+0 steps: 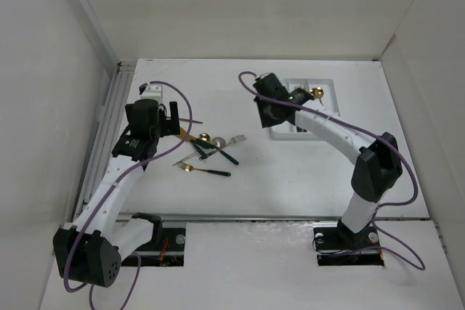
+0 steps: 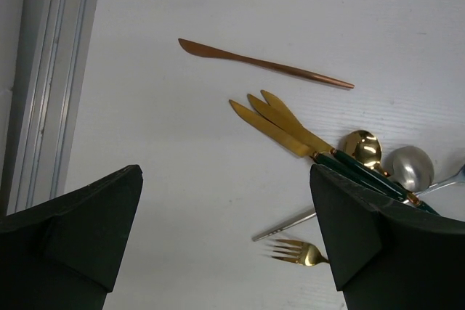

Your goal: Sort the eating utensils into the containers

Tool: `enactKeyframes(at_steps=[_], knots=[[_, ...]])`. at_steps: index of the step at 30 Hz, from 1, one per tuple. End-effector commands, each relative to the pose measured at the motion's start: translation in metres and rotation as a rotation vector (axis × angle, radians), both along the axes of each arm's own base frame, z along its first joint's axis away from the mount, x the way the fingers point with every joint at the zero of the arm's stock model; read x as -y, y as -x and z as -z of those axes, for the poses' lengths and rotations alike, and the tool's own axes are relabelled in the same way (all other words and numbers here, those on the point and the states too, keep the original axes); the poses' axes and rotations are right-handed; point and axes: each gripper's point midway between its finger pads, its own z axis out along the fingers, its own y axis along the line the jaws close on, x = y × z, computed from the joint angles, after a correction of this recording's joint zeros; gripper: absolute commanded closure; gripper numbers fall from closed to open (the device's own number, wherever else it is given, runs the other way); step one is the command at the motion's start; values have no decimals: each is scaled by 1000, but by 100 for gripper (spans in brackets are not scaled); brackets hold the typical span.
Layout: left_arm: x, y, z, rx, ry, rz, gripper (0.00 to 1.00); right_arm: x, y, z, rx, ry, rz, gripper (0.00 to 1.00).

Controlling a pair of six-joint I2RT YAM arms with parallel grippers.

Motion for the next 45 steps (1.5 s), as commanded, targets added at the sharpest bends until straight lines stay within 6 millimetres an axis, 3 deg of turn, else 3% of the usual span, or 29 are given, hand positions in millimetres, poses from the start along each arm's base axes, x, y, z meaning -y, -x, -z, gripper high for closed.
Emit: enactKeyframes(at_steps=[1, 4, 6, 8, 9, 10, 12, 13, 14, 15, 16, 18, 23, 25, 26, 30, 36, 40, 45], knots=[[2, -11, -19, 31, 12, 4, 0, 31, -38, -33, 74, -87, 100, 72], [2, -17, -15, 2, -11, 14, 0, 43, -51, -42, 112, -104, 117, 72], [1, -22, -20, 9, -17, 4, 0, 35, -52, -45, 133, -95, 60, 70], [-4, -23, -17, -1, -23, -13, 0, 9, -37, -39, 133, -53, -36, 65], [-4, -23, -17, -1, -23, -13, 0, -4, -29, -26, 108, -13, -98, 61], [-5, -23, -17, 0, -29, -22, 0, -30, -11, -20, 99, -1, -177, 60], [-5, -22, -16, -8, -23, -27, 0, -60, 9, -1, 62, -2, -283, 56], [-7, -20, -11, -19, -30, -34, 0, -85, 29, 3, 41, -26, -370, 50], [-10, -18, -9, -27, -23, -49, 0, -94, 40, 22, -3, -10, -416, 44], [-10, -15, -3, -45, -19, -54, 0, -102, 50, 22, -13, -21, -447, 44], [-12, -14, -7, -32, -22, -63, 0, -109, 57, 39, -48, -3, -470, 43], [-16, -9, -2, -38, -26, -83, 0, -128, 73, 48, -66, -10, -516, 41], [-49, 2, -23, 23, 6, -267, 0, -156, 97, 75, -104, -20, -590, 40], [-52, 5, -31, 48, 12, -276, 0, -169, 102, 77, -97, -24, -613, 40], [-53, 5, -30, 47, 18, -276, 0, -171, 101, 87, -111, -12, -613, 40], [-59, 11, -32, 55, 46, -290, 0, -187, 108, 95, -104, -8, -650, 40], [-69, 20, -28, 52, 61, -333, 0, -194, 107, 123, -124, 29, -660, 43], [-71, 22, -31, 63, 63, -342, 0, -177, 110, 152, -131, 110, -627, 61], [-71, 22, -37, 81, 67, -341, 0, -165, 127, 168, -163, 123, -619, 91]])
